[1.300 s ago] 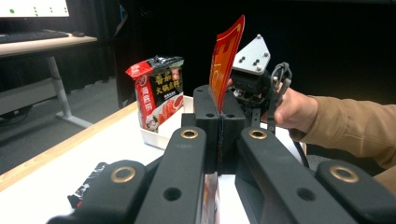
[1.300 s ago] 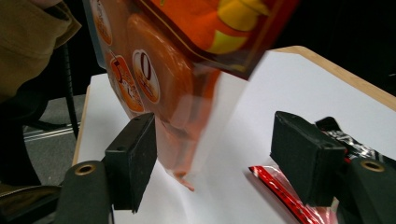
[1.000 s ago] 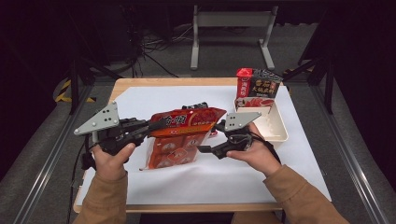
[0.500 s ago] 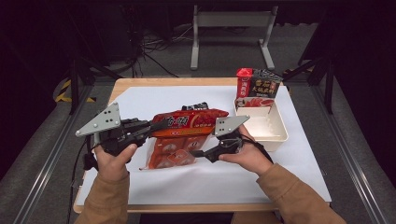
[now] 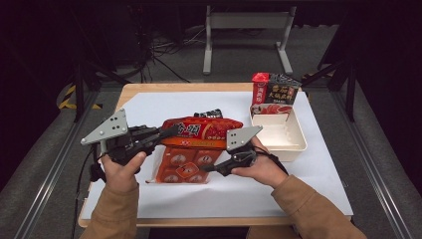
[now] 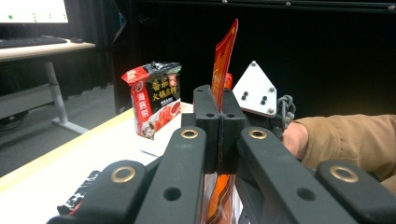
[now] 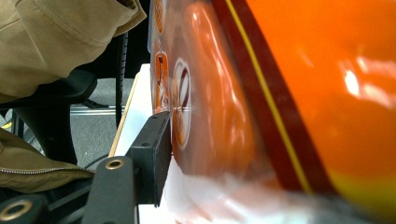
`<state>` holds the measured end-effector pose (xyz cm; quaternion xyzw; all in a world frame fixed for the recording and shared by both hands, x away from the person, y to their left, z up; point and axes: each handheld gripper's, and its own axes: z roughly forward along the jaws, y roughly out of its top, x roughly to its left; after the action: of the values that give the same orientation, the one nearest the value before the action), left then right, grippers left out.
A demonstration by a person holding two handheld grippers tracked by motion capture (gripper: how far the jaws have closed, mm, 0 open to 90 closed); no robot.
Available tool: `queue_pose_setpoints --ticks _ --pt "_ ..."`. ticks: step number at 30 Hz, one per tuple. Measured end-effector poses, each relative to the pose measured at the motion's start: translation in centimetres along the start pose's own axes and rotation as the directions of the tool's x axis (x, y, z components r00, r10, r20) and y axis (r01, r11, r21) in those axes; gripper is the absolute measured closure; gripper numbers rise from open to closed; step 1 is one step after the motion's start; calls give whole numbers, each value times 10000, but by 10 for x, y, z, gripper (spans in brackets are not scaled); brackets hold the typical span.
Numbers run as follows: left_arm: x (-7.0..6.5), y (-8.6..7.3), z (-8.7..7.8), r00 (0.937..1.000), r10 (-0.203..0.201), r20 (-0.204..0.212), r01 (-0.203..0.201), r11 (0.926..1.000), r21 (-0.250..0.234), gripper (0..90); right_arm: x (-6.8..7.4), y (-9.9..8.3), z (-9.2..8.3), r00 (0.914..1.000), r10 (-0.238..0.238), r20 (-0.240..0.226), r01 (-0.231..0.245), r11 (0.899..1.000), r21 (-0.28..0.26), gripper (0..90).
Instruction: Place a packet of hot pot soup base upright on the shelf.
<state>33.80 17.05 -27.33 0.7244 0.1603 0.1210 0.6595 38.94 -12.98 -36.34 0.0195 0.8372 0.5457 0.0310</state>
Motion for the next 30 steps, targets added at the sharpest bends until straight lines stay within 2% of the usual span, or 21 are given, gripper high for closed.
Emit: queue_pose_setpoints --ticks 3,6,8,9,10,12,16,20,23,25,27,30 --pt "-1 0 1 10000 6 29 -6 10000 -9 900 0 0 2 10000 -58 1 58 9999 -120 444" --pt "-2 0 2 10000 33 50 -33 10000 -9 900 1 1 4 10000 -74 66 75 9999 -122 483" --pt "-1 0 2 10000 19 73 -19 10000 3 900 3 2 5 10000 -99 1 99 9999 32 595" --pt "-1 0 2 10000 19 73 -19 10000 3 900 3 2 5 10000 -99 1 99 9999 32 595" --pt "-1 -1 2 10000 -14 98 15 10000 -7 900 4 3 3 9999 -106 -70 107 9999 99 672" --pt "0 -1 2 9999 -108 110 108 9999 -2 900 5 4 2 9998 -213 55 212 9996 180 693" --pt "1 -2 3 9999 -103 97 102 9999 54 900 5 6 -1 9999 15 -101 -11 9993 371 700" --pt "3 -2 2 9998 -148 128 148 9999 -1 900 6 8 -5 9999 157 -35 -156 9988 475 701" --pt "4 -3 2 9997 -228 121 229 9997 -4 894 6 10 -8 9997 259 -31 -256 9979 597 702" --pt "8 -5 1 9990 -424 134 424 9991 25 878 6 13 -12 9993 367 37 -368 9960 818 703" --pt "8 -5 1 9989 -479 26 479 9988 70 843 6 15 -15 9987 499 43 -501 9944 929 704" --pt "9 -5 0 9989 -459 -20 459 9988 161 741 5 17 -21 9973 712 171 -727 9909 1135 704"
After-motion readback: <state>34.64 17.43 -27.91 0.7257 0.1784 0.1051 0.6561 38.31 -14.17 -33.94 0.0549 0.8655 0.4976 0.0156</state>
